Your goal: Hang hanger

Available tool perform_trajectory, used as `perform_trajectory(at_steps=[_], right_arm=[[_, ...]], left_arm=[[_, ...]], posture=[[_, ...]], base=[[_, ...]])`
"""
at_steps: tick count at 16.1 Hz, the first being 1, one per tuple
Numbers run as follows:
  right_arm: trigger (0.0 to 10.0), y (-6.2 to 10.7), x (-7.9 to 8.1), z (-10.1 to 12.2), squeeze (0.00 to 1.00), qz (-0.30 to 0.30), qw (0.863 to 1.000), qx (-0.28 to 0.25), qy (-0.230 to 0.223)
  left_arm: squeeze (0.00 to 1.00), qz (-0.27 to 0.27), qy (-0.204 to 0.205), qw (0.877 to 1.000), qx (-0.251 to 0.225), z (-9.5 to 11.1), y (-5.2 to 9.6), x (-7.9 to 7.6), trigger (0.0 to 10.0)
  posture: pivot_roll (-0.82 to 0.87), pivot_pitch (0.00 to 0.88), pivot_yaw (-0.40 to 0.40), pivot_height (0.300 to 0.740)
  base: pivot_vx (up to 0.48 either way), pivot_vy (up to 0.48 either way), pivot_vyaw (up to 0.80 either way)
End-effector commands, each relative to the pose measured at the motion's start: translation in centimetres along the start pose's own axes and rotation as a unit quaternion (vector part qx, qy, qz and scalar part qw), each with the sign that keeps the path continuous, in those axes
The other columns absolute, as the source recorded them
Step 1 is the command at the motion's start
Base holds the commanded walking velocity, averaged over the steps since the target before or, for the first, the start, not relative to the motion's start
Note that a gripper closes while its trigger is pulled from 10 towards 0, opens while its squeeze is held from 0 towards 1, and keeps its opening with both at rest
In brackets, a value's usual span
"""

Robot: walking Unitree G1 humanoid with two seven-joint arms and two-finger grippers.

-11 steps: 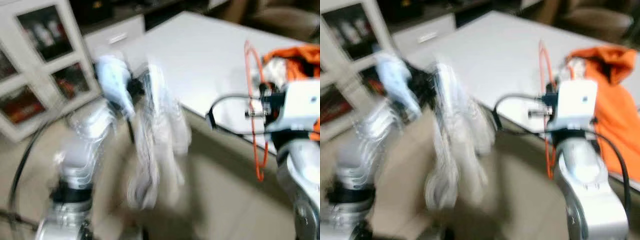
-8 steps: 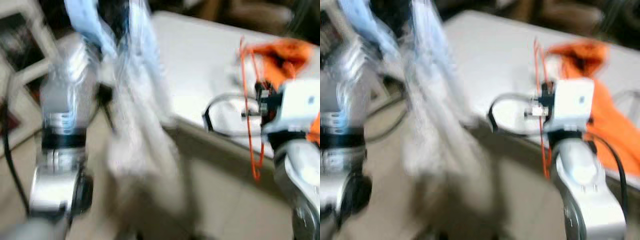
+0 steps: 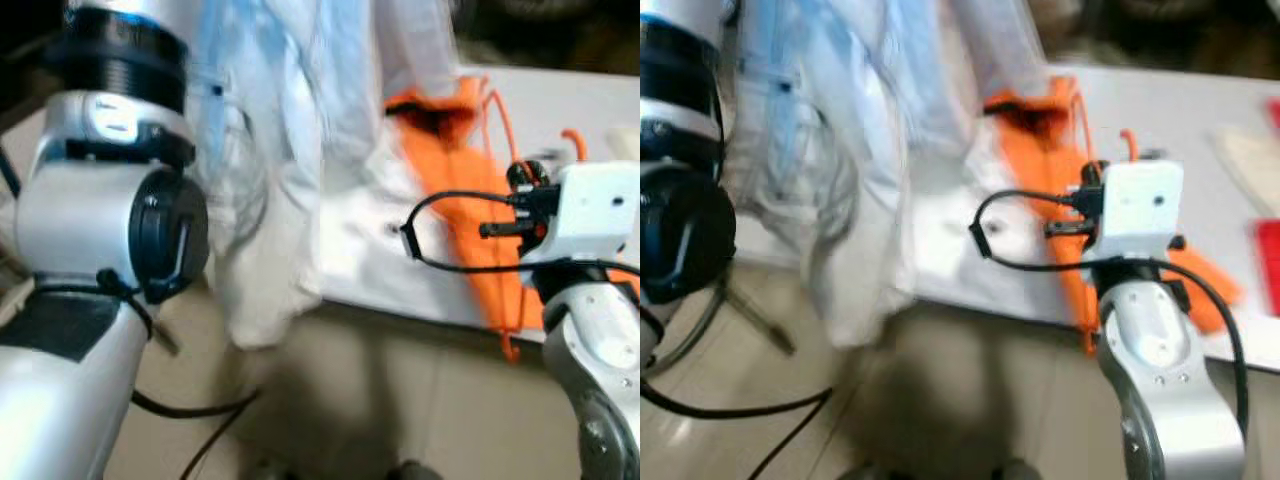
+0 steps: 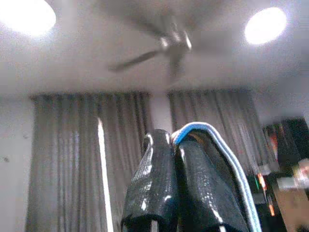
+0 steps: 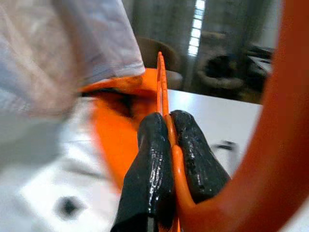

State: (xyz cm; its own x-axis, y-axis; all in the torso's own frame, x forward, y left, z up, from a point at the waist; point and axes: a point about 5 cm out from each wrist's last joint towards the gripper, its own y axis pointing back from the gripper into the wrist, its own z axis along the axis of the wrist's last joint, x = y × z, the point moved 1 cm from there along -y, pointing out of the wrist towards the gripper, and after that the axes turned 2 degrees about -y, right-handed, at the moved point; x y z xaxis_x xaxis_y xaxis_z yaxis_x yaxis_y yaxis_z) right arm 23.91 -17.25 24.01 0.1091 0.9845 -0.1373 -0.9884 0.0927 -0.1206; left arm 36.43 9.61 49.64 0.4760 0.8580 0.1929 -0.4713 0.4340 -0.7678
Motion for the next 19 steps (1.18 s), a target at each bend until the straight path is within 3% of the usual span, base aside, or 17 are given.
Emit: perform_trajectory(at_steps=[1, 2, 4, 5, 6, 7, 9, 10, 11, 13, 14, 16, 17, 18, 19], right_arm=[[10.0, 0.3, 0.0, 0.4, 0.00, -0.004, 1.000, -0.008, -0.004], [10.0, 0.3, 0.2, 0.4, 0.00, 0.001, 1.000, -0.007, -0.002], [10.0, 0.3, 0.7, 0.3, 0.00, 0.021, 1.000, -0.001, -0.001], [10.0, 0.3, 0.7, 0.2, 0.00, 0.025, 1.000, 0.001, 0.000], [10.0, 0.6, 1.6, -0.3, 0.00, 0.060, 0.998, 0.016, -0.001], [10.0, 1.0, 2.3, -0.6, 0.00, 0.087, 0.996, 0.025, -0.009], [10.0, 1.4, 3.0, -0.7, 0.00, 0.115, 0.993, 0.031, -0.014], [10.0, 1.5, 3.1, -0.7, 0.00, 0.121, 0.992, 0.033, -0.015], [10.0, 1.8, 3.4, -1.0, 0.00, 0.134, 0.990, 0.042, -0.016], [10.0, 2.0, 3.5, -1.2, 0.00, 0.139, 0.989, 0.045, -0.017], [10.0, 1.9, 3.4, -1.2, 0.00, 0.140, 0.989, 0.045, -0.018], [10.0, 1.8, 3.4, -1.2, 0.00, 0.138, 0.989, 0.044, -0.017], [10.0, 1.7, 3.1, -1.1, 0.00, 0.132, 0.990, 0.040, -0.017], [10.0, 1.7, 3.1, -1.1, 0.00, 0.132, 0.990, 0.040, -0.017], [10.0, 1.6, 3.0, -1.0, 0.00, 0.128, 0.991, 0.038, -0.017]], left_arm=[[0.00, 0.002, -0.031, 0.999, 0.005, 0.1, -0.2, 0.2, 10.0], [0.00, 0.002, -0.069, 0.996, 0.056, -2.6, 0.8, 0.2, 10.0], [0.00, -0.010, -0.149, 0.972, 0.182, -8.8, 4.2, -0.4, 10.0], [0.00, -0.013, -0.158, 0.967, 0.198, -9.7, 4.8, -0.5, 10.0], [0.00, -0.032, -0.194, 0.934, 0.297, -14.8, 9.3, -1.2, 10.0], [0.00, -0.056, -0.185, 0.909, 0.370, -18.0, 13.3, -1.8, 10.0], [0.00, -0.126, -0.160, 0.869, 0.451, -20.6, 18.0, -2.4, 10.0], [0.00, -0.141, -0.134, 0.858, 0.476, -21.1, 19.3, -2.4, 10.0], [1.00, -0.135, -0.072, 0.826, 0.542, -21.8, 22.6, -1.2, 10.0], [1.00, -0.130, -0.046, 0.812, 0.568, -21.5, 24.2, 0.0, 10.0], [1.00, -0.130, -0.026, 0.799, 0.587, -19.8, 25.8, 2.8, 10.0], [1.00, -0.128, -0.019, 0.801, 0.585, -18.8, 25.9, 3.8, 10.0], [1.00, -0.094, 0.011, 0.829, 0.551, -16.3, 24.9, 5.8, 10.0], [1.00, -0.094, 0.011, 0.829, 0.551, -16.3, 24.9, 5.8, 10.0], [1.00, -0.075, 0.022, 0.847, 0.525, -14.9, 24.2, 6.7, 10.0]], posture=[[-0.20, 0.077, 0.096, 0.740], [-0.20, 0.079, 0.092, 0.740], [-0.20, 0.082, 0.089, 0.740], [-0.20, 0.082, 0.089, 0.740], [-0.19, 0.089, 0.085, 0.740], [-0.19, 0.094, 0.085, 0.740], [-0.19, 0.099, 0.087, 0.740], [-0.19, 0.101, 0.087, 0.740], [-0.19, 0.101, 0.086, 0.740], [-0.18, 0.100, 0.083, 0.740], [-0.18, 0.098, 0.082, 0.740], [-0.17, 0.095, 0.081, 0.740], [-0.17, 0.091, 0.082, 0.740], [-0.17, 0.091, 0.082, 0.740], [-0.16, 0.089, 0.084, 0.740]], base=[[0.349, 0.000, -0.80], [0.349, 0.000, -0.80], [0.347, 0.000, -0.80], [0.349, 0.000, -0.80], [0.244, 0.000, 0.00], [0.000, 0.000, 0.00], [0.000, 0.000, 0.00], [0.000, 0.000, 0.00], [0.000, 0.000, 0.00], [0.000, 0.000, 0.00], [0.000, 0.000, 0.00], [0.000, 0.000, 0.00], [0.000, 0.000, 0.00], [0.000, 0.000, 0.00], [0.000, 0.000, 0.00]])
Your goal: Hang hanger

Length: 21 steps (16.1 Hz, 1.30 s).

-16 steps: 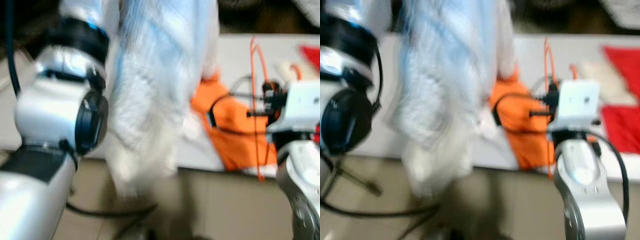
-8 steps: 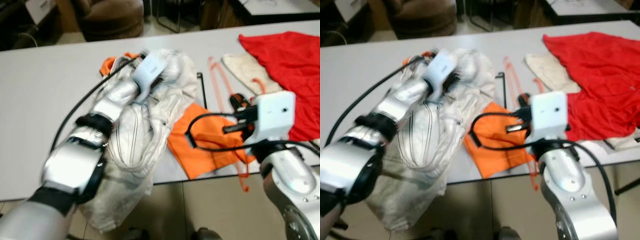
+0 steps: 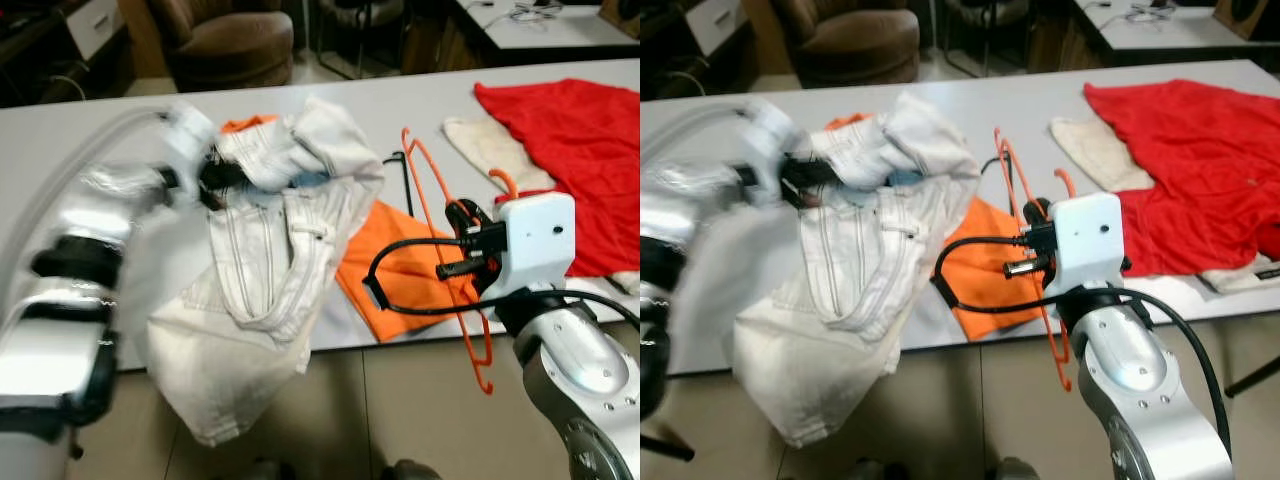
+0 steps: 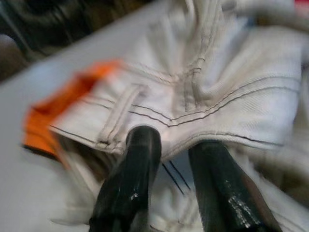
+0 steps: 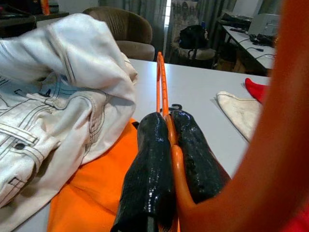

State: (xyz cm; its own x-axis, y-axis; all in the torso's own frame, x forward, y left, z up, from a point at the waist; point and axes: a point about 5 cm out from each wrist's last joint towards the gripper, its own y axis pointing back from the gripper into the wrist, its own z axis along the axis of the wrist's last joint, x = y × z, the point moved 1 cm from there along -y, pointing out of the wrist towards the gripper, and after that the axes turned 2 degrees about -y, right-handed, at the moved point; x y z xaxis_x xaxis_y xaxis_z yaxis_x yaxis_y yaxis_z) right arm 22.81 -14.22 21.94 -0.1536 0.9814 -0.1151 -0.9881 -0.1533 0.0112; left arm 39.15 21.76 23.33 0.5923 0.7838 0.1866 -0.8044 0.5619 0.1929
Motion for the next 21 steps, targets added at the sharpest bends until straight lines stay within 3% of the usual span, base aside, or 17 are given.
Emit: perform_trajectory(at_steps=[1, 2, 4, 5, 6, 9, 11, 12, 14, 17, 21], right_arm=[[10.0, 0.1, -0.3, 0.6, 0.00, -0.008, 1.000, -0.017, 0.001], [10.0, -0.1, -0.6, 0.8, 0.00, -0.016, 0.999, -0.027, -0.008], [10.0, -0.2, -0.7, 0.9, 0.00, -0.016, 0.999, -0.031, -0.009], [10.0, -0.4, -0.6, 0.9, 0.00, -0.011, 0.999, -0.034, -0.009], [10.0, -0.4, -0.5, 1.0, 0.00, -0.008, 0.999, -0.035, -0.009], [10.0, -0.8, -0.3, 1.0, 0.00, -0.005, 0.999, -0.041, -0.010], [10.0, -1.1, -0.4, 1.0, 0.00, -0.016, 0.999, -0.045, -0.002], [10.0, -1.2, -0.5, 1.0, 0.00, -0.031, 0.998, -0.051, 0.014], [10.0, -1.3, -0.8, 1.0, 0.00, -0.047, 0.996, -0.063, 0.042], [10.0, -1.6, -0.9, 1.3, 0.00, -0.053, 0.995, -0.089, 0.011], [10.0, -1.9, -0.6, 1.4, 0.00, -0.040, 0.995, -0.096, -0.005]], left_arm=[[0.83, 0.016, 0.012, 0.999, -0.047, 1.7, 1.1, 0.7, 10.0], [0.00, 0.045, 0.036, 0.989, -0.139, 3.4, 2.6, 0.3, 10.0], [0.00, 0.060, 0.042, 0.983, -0.167, 3.6, 2.9, -0.5, 10.0], [0.00, 0.085, 0.029, 0.977, -0.193, 3.5, 3.2, -2.3, 10.0], [0.00, 0.097, 0.019, 0.974, -0.204, 3.6, 3.4, -3.2, 10.0], [0.00, 0.128, 0.035, 0.960, -0.246, 4.3, 3.6, -6.1, 10.0], [0.00, 0.121, 0.062, 0.962, -0.235, 3.4, 3.1, -8.0, 10.0], [0.00, 0.120, 0.088, 0.960, -0.237, 2.6, 2.9, -9.7, 10.0], [0.00, 0.147, 0.084, 0.954, -0.247, 1.9, 3.3, -10.7, 10.0], [0.00, 0.166, 0.074, 0.958, -0.220, 1.0, 3.5, -11.9, 10.0], [0.00, 0.186, 0.074, 0.955, -0.219, 1.0, 3.3, -12.3, 10.0]], posture=[[-0.15, 0.084, 0.087, 0.740], [-0.15, 0.076, 0.087, 0.740], [-0.14, 0.075, 0.087, 0.740], [-0.14, 0.069, 0.084, 0.740], [-0.13, 0.068, 0.082, 0.740], [-0.12, 0.068, 0.077, 0.740], [-0.12, 0.071, 0.079, 0.740], [-0.12, 0.075, 0.087, 0.740], [-0.12, 0.082, 0.092, 0.740], [-0.12, 0.089, 0.080, 0.740], [-0.11, 0.091, 0.065, 0.740]], base=[[0.000, 0.000, 0.00], [0.000, 0.000, 0.00], [0.000, 0.000, 0.00], [0.000, 0.000, 0.00], [0.000, 0.000, 0.00], [0.000, 0.000, 0.00], [0.000, 0.000, 0.00], [0.000, 0.000, 0.00], [0.000, 0.000, 0.00], [0.000, 0.000, 0.00], [0.000, 0.000, 0.00]])
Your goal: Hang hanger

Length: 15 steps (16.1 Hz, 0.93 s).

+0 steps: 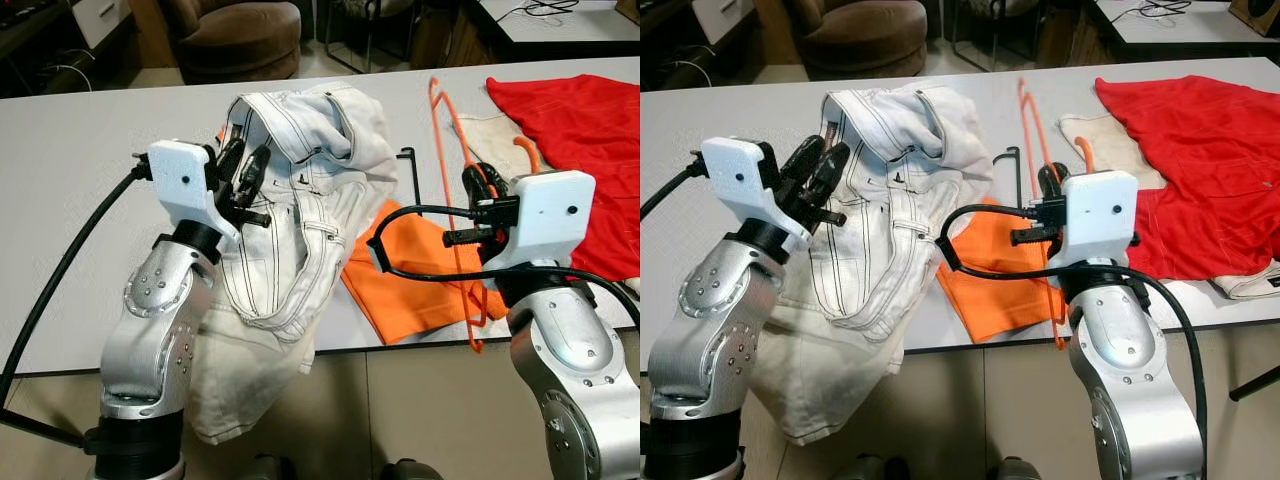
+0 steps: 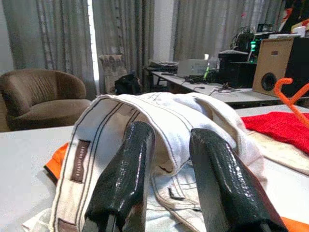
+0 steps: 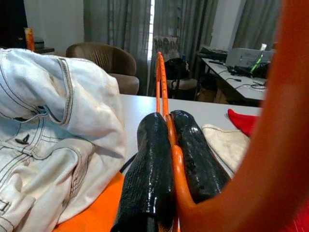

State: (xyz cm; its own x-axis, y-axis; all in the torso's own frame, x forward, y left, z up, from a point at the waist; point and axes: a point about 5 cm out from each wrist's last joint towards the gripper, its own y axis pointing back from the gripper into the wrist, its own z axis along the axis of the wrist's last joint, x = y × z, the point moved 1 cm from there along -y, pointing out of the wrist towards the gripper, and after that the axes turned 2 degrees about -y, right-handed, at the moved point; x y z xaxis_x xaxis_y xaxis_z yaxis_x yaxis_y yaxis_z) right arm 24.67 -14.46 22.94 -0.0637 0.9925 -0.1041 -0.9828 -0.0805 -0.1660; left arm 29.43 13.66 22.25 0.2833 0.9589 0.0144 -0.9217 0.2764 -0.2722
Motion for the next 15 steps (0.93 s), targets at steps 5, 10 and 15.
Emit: perform_trajectory(at_steps=[5, 10, 15], right_arm=[[10.0, -0.2, -0.4, -0.2, 0.00, 0.006, 1.000, -0.005, 0.003], [10.0, 0.1, -0.8, -0.5, 0.00, 0.002, 1.000, 0.001, 0.014], [10.0, -0.1, -0.7, -0.4, 0.00, 0.008, 1.000, -0.004, 0.017]], left_arm=[[0.00, -0.008, -0.041, 0.999, 0.015, -0.8, 0.6, -0.9, 10.0], [0.00, -0.013, -0.039, 0.999, 0.019, -1.2, 0.5, -1.2, 10.0], [0.00, -0.008, -0.042, 0.999, 0.017, -1.0, 0.4, -1.0, 10.0]], posture=[[-0.11, 0.101, 0.066, 0.740], [-0.12, 0.108, 0.080, 0.740], [-0.12, 0.105, 0.071, 0.740]], base=[[0.000, -0.264, 0.00], [0.000, -0.307, 0.00], [0.000, -0.432, 0.00]])
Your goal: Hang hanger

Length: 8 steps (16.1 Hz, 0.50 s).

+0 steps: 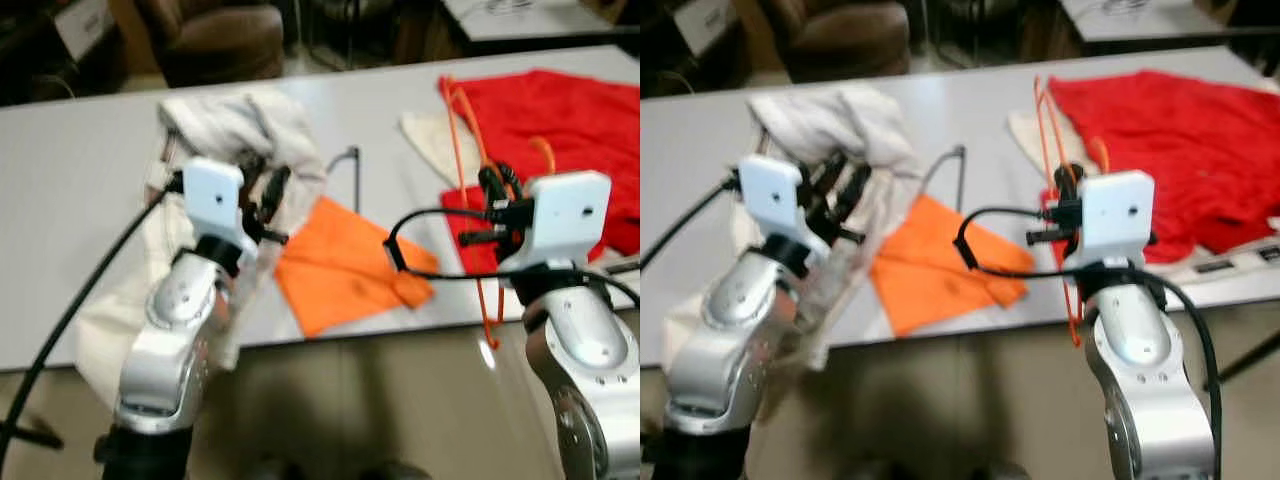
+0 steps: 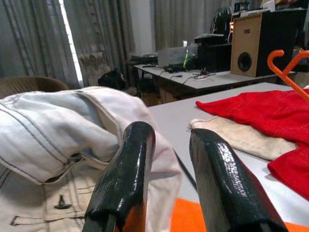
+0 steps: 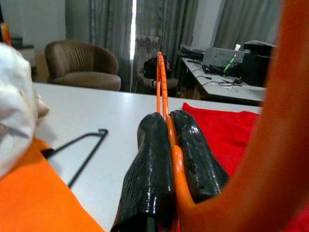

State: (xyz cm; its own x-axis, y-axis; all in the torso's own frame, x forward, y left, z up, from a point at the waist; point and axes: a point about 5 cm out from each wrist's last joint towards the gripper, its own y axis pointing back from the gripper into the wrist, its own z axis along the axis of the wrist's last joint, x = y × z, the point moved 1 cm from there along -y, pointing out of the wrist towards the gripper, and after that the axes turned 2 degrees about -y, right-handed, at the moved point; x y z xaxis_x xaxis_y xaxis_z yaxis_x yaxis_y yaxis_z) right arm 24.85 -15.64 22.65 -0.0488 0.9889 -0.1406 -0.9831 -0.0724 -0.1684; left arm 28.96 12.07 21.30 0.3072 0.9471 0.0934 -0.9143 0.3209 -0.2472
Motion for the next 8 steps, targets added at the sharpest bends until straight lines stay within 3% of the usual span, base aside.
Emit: perform_trajectory(at_steps=[1, 8], right_arm=[[10.0, 0.0, 0.5, 0.0, 0.00, 0.014, 1.000, -0.002, -0.001], [10.0, 0.9, 0.2, -2.1, 0.00, 0.016, 0.999, 0.040, 0.011]], left_arm=[[0.00, 0.015, -0.008, 1.000, 0.007, -0.2, 0.2, 0.7, 10.0], [0.00, 0.012, -0.014, 0.999, 0.034, -1.8, 0.7, 0.7, 10.0]], posture=[[-0.12, 0.104, 0.070, 0.740], [-0.12, 0.109, 0.083, 0.740]], base=[[0.000, -0.480, 0.00], [0.000, -0.480, 0.00]])
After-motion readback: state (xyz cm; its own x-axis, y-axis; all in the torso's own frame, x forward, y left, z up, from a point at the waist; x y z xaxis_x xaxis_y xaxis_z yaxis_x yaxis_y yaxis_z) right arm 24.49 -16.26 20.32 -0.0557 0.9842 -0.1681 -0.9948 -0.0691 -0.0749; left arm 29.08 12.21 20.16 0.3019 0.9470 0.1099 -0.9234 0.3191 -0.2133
